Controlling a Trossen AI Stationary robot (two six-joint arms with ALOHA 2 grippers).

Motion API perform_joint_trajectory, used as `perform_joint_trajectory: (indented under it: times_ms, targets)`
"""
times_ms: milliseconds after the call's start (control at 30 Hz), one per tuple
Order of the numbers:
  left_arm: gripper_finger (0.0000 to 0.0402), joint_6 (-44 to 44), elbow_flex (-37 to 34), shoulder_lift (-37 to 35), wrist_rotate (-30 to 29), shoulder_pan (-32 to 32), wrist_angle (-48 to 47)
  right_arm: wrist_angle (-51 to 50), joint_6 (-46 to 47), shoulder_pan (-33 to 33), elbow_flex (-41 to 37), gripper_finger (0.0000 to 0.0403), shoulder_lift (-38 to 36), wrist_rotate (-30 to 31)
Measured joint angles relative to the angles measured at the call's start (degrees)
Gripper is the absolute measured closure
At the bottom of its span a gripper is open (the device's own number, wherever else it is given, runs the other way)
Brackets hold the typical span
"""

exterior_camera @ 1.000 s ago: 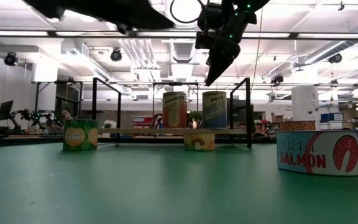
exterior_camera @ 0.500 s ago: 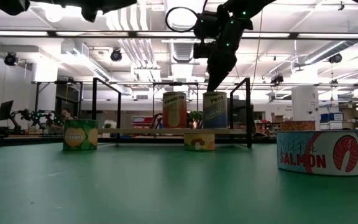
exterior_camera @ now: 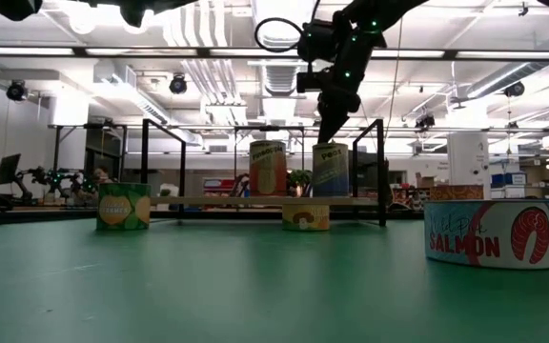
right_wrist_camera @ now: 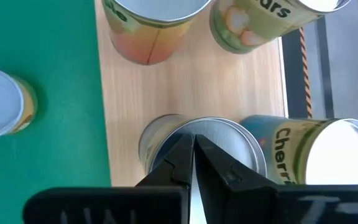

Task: Pick and place cans onto a shelf
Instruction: Put the canned peas on the shelf

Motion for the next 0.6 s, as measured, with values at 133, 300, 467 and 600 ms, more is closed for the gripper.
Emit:
perform_joint_trajectory:
  times_ms: [133,300,467,600]
  targets:
    - [0.0402,0.4,0.0,0.0,0.0,0.0,0.0,0.2,-1.0,-0.6,0.0,0.0394,0.0,1.1]
    - [0.0402,0.8,0.0,0.0,0.0,0.0,0.0,0.7,-2.2,-1.4,-0.1,0.0394,0.0,1.5]
    - [0.0402,0.8,0.0,0.0,0.0,0.0,0.0,1.3,-3.2,-1.4,-0.1,0.0394,0.0,1.5]
    - [0.0402,0.8,0.0,0.0,0.0,0.0,0.0,1.6,-3.5,-1.3,0.7,0.0394,0.0,1.5]
